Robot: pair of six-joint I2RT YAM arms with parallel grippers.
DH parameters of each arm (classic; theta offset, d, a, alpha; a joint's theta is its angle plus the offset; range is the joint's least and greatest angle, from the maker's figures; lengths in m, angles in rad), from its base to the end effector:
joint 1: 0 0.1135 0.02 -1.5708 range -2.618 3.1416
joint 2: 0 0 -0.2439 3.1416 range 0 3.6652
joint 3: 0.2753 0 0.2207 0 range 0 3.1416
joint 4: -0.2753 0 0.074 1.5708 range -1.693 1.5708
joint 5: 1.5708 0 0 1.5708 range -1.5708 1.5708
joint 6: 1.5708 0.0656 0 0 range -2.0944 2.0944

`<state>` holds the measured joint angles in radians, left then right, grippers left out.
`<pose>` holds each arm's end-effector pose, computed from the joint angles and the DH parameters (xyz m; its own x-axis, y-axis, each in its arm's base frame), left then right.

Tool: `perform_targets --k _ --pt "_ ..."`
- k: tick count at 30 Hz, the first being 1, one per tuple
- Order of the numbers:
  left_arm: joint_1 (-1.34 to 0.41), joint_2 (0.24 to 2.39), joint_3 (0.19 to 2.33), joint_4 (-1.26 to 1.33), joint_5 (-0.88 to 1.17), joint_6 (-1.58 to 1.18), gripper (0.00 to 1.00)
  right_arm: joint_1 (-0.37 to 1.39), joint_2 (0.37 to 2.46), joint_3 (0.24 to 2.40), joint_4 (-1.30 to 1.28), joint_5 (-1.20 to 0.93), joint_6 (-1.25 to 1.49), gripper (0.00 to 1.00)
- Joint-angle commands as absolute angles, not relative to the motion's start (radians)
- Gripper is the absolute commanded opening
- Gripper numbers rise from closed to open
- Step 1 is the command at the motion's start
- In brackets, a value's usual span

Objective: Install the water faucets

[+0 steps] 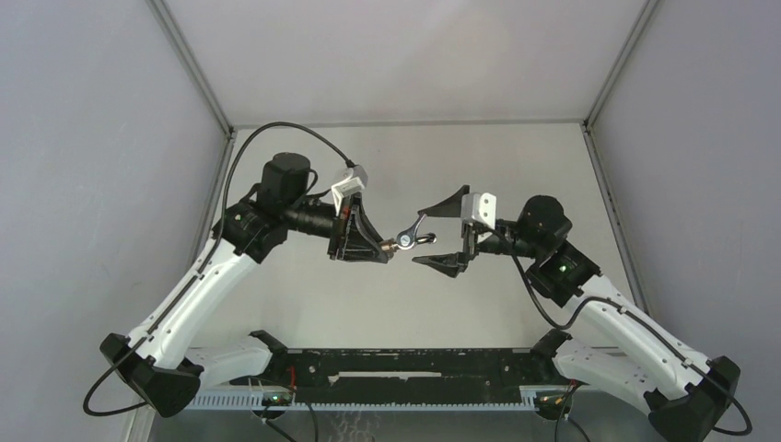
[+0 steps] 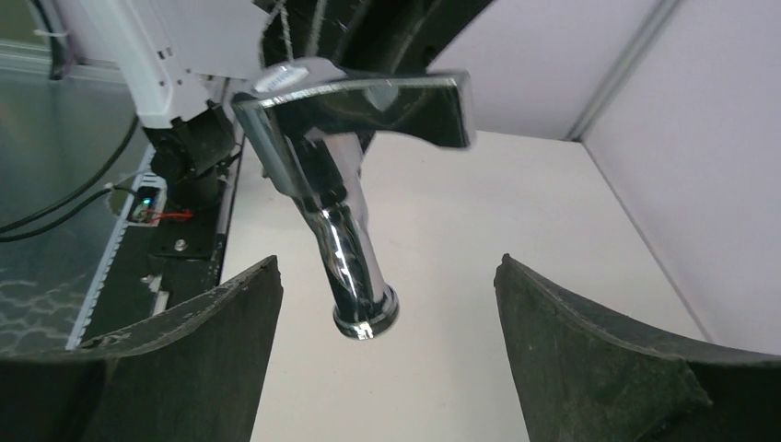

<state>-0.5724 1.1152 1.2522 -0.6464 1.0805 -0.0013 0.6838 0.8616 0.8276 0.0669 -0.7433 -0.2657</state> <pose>0.1422 -0.1605 0.3698 -0.4111 0.2642 -0.8725 0.9019 -0.0210 -0.4313 0.1252 0.1593 0.3554 0.2844 -0.0176 -0.9585 -0.9480 0.1439 -0.2839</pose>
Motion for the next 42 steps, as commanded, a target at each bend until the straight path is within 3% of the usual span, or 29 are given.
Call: perform_targets --k 1,9,18,20,28,33,37,38,40,42 --pt "-0.566 1.111 1.308 -0.623 1.122 -0.010 0.00 0.694 0.897 0.908 0.073 -0.908 -0.280 0.89" --pt "-0.566 1.111 1.304 -0.631 1.108 -0.002 0.00 0.693 0.943 0.952 0.078 -0.979 -0.172 0.75" --pt "-0.566 1.096 1.282 -0.632 1.045 0.048 0.00 0.689 1.029 0.966 0.171 -0.951 0.159 0.11" --pt "-0.571 1.077 1.268 -0.632 0.969 0.074 0.00 0.679 1.054 0.966 0.201 -0.943 0.283 0.00" --pt "-0.690 0.977 1.136 -0.587 0.424 0.303 0.00 0.561 1.251 1.046 0.139 -1.080 0.906 0.00" --pt "-0.810 0.941 1.040 -0.502 0.150 0.449 0.00 0.532 1.345 1.030 0.038 -1.099 1.058 0.00" --pt "-0.886 0.958 1.001 -0.476 -0.047 0.561 0.00 0.523 1.401 0.955 0.138 -1.096 1.200 0.00" --pt "-0.900 0.964 0.995 -0.478 -0.088 0.579 0.00 0.519 1.413 0.932 0.162 -1.094 1.223 0.06" --pt "-0.907 0.975 0.996 -0.493 -0.082 0.581 0.00 0.513 1.424 0.910 0.194 -1.087 1.247 0.32" --pt "-0.906 0.968 0.994 -0.494 -0.043 0.559 0.00 0.509 1.432 0.907 0.174 -1.084 1.227 0.50"
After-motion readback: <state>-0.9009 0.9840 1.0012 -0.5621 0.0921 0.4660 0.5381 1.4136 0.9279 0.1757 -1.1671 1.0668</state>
